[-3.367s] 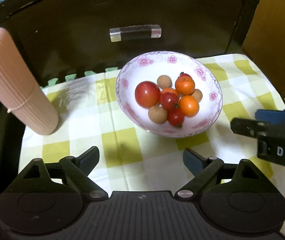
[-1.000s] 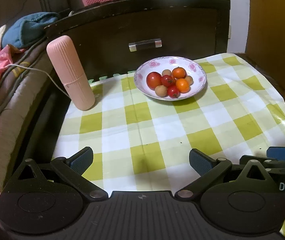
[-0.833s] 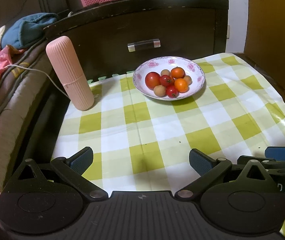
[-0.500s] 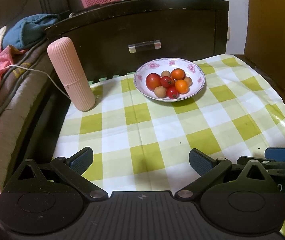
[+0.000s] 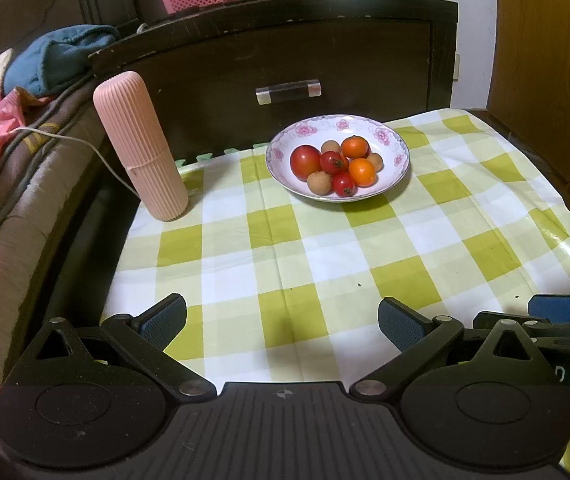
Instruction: Organize fruits
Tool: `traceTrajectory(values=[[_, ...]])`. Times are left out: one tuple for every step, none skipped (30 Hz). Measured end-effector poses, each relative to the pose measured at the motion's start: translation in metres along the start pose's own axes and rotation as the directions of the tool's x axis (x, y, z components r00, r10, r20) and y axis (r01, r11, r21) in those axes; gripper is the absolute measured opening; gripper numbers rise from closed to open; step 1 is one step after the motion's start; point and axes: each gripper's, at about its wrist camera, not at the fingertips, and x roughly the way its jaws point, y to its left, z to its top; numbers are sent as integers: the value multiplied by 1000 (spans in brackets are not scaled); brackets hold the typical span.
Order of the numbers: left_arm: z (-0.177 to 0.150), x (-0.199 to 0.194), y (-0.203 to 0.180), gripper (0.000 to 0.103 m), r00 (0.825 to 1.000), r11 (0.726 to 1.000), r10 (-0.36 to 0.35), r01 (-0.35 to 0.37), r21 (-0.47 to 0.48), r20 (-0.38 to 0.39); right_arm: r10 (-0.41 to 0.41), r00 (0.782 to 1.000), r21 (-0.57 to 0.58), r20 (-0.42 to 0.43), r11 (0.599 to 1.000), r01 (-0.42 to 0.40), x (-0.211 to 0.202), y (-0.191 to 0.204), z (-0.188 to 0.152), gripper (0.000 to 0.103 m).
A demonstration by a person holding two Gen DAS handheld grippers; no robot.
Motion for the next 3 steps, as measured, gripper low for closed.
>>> traceTrajectory(values=[[0, 0, 0, 103, 1000, 1000, 0, 0, -2, 1, 0, 1000, 0, 1, 1000, 0, 0, 0, 0, 49], [0, 0, 0, 103, 1000, 1000, 4, -4, -4, 2, 0, 1000, 0, 2, 1000, 0, 0, 0, 0, 49], [0, 0, 0, 103, 1000, 1000, 12, -11, -6, 4, 0, 1000, 1, 4, 1000, 0, -1, 1, 0, 49]])
